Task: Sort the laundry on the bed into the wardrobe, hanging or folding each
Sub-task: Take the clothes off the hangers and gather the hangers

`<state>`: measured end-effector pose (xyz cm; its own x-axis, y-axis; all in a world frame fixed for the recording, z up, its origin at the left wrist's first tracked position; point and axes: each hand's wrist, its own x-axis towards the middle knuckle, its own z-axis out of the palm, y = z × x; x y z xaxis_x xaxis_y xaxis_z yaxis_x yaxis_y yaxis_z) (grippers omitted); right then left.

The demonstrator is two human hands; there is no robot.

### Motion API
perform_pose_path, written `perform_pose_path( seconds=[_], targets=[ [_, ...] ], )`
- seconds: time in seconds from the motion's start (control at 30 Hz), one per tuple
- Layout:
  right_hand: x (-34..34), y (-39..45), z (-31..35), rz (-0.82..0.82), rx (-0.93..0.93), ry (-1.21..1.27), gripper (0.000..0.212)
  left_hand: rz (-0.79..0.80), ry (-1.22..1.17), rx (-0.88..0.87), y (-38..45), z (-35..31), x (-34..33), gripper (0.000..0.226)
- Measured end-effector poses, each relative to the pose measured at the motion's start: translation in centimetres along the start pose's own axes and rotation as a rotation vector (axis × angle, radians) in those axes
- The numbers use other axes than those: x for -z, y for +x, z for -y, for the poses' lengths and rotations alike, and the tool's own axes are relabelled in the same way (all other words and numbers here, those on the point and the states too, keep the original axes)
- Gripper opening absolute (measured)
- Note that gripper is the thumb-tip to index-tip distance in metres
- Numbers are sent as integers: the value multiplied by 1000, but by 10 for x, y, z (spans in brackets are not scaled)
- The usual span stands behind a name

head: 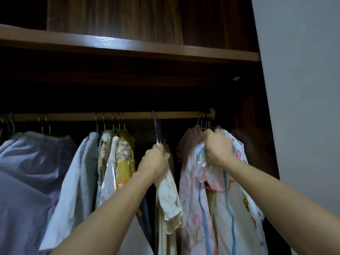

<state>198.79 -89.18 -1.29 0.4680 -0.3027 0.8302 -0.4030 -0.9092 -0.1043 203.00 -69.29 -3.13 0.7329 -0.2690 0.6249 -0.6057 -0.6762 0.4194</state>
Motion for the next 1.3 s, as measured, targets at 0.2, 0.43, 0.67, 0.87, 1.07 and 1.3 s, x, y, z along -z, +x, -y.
perform_pose_path(
  seconds=[0.2,0.43,0.67,0.87,1.07,1.3],
  targets=[
    [16,-50,58,-138,290,419,29,-434,136,-271,-35,40,67,25],
    [40,-62,164,216,159,646,61,-420,-44,242,-45,122,132,67],
    [1,-52,173,351,-242,828,45,-245,-301,271,-35,113,106,91],
    [-9,-59,228,449,8,994,34,-250,-230,233,-28,118,99,66],
    [7,-66,292,553,303,960,35,-275,-66,144,-34,165,133,48],
    [35,-73,374,657,507,997,26,-439,102,250,-54,222,191,24]
  ],
)
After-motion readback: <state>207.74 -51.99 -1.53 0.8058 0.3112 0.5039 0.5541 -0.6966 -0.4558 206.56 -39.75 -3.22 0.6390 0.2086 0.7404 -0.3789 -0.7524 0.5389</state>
